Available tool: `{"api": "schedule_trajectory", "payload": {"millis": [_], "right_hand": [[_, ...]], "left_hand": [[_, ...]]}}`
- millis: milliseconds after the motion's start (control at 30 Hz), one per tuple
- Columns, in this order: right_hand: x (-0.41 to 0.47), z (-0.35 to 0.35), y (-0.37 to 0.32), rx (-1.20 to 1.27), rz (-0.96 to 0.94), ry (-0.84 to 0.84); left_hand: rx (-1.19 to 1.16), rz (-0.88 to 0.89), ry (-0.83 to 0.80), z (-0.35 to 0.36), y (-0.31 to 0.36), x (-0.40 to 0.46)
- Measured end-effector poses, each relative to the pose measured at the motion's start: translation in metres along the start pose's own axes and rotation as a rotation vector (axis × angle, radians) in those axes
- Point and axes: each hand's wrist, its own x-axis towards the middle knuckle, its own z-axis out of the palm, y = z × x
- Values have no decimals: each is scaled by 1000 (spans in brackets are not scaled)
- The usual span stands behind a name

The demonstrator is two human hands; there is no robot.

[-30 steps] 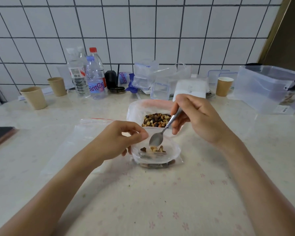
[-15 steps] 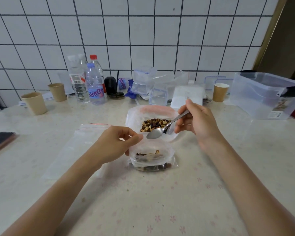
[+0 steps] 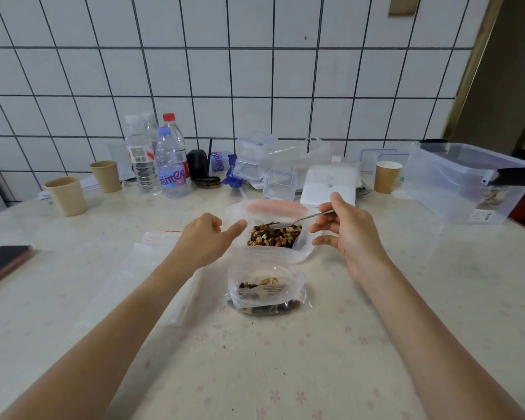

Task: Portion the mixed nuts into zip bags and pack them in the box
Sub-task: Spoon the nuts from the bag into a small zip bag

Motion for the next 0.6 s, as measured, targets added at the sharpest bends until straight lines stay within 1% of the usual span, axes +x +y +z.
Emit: {"api": "schedule_trajectory", "payload": {"millis": [67,133,267,433,533,600], "right_hand": [[-2,1,-2,-8,-25,-6],[-4,1,-2,-21,-56,-27],[-8,3,0,-111,-170,-98],[-11,10,8,-443,-340,-103],[-13,13,12,-525,-378,-113],[-14,14,16,-548,-359,-121]], "left_hand": [[-38,-38,-74,9,3,6],[-110,-67,-111,17,1,9],[-128,-24,-58,26,-13,10],[-121,63,-33,31,-20,10],[-127,103,-20,32,-22,7],[-133,113,-15,32,-22,6]]}}
